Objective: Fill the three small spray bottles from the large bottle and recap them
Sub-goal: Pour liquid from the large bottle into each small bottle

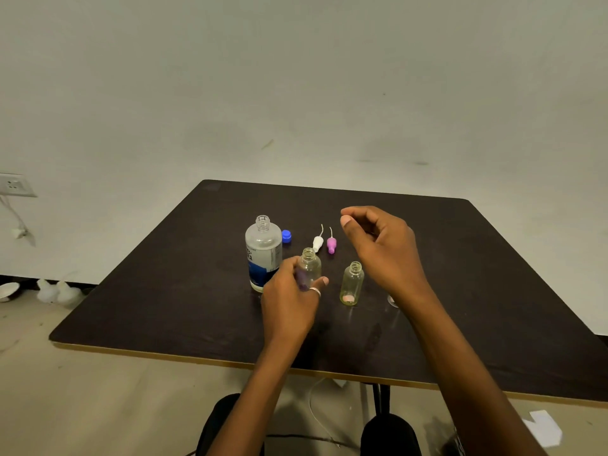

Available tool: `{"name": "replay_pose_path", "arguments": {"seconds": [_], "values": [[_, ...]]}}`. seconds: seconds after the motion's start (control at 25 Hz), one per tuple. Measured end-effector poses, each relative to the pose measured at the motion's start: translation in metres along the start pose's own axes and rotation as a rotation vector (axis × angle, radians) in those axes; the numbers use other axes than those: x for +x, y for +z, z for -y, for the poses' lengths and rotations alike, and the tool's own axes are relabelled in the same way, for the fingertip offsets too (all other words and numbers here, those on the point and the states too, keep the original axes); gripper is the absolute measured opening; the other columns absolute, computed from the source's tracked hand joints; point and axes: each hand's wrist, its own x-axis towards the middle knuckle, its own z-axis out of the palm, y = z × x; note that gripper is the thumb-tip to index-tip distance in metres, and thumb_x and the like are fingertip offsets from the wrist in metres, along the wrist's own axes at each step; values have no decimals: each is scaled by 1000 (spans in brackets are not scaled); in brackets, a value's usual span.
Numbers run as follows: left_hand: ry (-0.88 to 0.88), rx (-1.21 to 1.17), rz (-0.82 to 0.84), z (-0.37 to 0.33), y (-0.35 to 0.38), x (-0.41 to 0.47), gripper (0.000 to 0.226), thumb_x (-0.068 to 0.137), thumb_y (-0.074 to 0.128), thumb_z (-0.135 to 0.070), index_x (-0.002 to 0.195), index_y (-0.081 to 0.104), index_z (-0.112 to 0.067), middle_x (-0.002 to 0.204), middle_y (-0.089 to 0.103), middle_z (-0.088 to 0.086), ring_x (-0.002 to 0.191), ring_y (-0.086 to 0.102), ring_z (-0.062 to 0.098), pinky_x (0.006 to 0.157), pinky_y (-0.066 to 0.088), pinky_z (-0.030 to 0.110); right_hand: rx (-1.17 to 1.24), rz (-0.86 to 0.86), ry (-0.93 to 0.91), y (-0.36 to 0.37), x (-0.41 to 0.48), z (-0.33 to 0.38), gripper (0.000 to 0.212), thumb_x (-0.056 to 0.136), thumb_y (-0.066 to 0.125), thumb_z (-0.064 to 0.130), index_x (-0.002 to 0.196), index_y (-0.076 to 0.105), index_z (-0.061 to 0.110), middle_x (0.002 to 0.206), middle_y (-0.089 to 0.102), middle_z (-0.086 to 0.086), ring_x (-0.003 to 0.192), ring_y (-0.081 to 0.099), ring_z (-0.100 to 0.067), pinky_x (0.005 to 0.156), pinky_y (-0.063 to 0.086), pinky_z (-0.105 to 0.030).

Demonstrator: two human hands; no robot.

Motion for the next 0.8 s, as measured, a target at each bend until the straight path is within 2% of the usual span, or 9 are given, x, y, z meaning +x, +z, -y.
{"name": "replay_pose_path", "arguments": {"seconds": [0.12, 0.24, 0.32, 0.4, 0.48, 0.56, 0.64, 0.72, 0.8], "values": [[62, -14, -142, -2, -43, -20, 49, 77, 82, -37, 120, 62, -27, 106, 67, -13, 94, 65, 4, 82, 54, 21, 32, 48, 8, 24, 1, 5, 20, 92, 61, 31, 110, 68, 25, 98, 66, 19, 91, 60, 10, 74, 47, -5], [72, 22, -304, 2, -86, -18, 55, 74, 84, -37, 124, 63, -27, 102, 62, -17, 90, 64, 3, 79, 53, 21, 86, 105, 91, 59, -4, 0, 30, 91, 63, 26, 120, 63, 18, 112, 66, 10, 96, 60, 9, 79, 46, -4], [50, 41, -369, 7, -106, -9, 56, 75, 84, -34, 126, 62, -24, 104, 64, -13, 92, 63, 5, 77, 49, 19, 96, 185, 166, 83, -9, -9, 48, 87, 68, 25, 132, 52, 18, 128, 59, 4, 112, 56, 0, 93, 46, -15], [18, 45, -404, 13, -118, -2, 56, 77, 83, -33, 127, 62, -22, 111, 68, -5, 93, 62, 7, 77, 47, 20, 48, 274, 209, 106, -12, -21, 75, 78, 76, 33, 141, 39, 20, 142, 48, 4, 127, 46, -9, 105, 42, -30], [5, 49, -422, 19, -124, 2, 54, 77, 82, -33, 126, 63, -21, 111, 70, -2, 91, 61, 8, 77, 46, 21, 0, 308, 217, 127, -13, -27, 99, 65, 81, 47, 145, 30, 21, 148, 41, 4, 133, 39, -11, 109, 38, -35], [-1, 42, -421, 23, -124, 5, 53, 77, 83, -32, 126, 64, -21, 109, 70, -3, 90, 63, 10, 77, 46, 20, 7, 290, 227, 143, -12, -29, 113, 54, 82, 58, 145, 27, 21, 147, 41, 5, 133, 40, -11, 108, 40, -38], [-8, 27, -411, 26, -122, 7, 58, 77, 83, -32, 129, 62, -19, 115, 70, -1, 97, 66, 13, 81, 50, 21, 37, 265, 230, 152, -11, -31, 111, 53, 85, 54, 143, 28, 20, 143, 45, 4, 130, 43, -12, 106, 41, -33], [-18, 19, -398, 29, -119, 10, 62, 77, 83, -34, 133, 60, -19, 120, 70, 2, 104, 67, 16, 85, 52, 25, 49, 253, 221, 156, -10, -30, 98, 59, 87, 42, 138, 33, 19, 139, 48, 4, 127, 46, -13, 100, 42, -26], [-14, 3, -392, 30, -117, 12, 64, 76, 83, -33, 134, 60, -20, 120, 70, 2, 104, 67, 14, 85, 52, 23, 35, 244, 210, 159, -10, -32, 91, 62, 87, 39, 135, 36, 19, 138, 50, 3, 126, 47, -15, 97, 44, -26]]}}
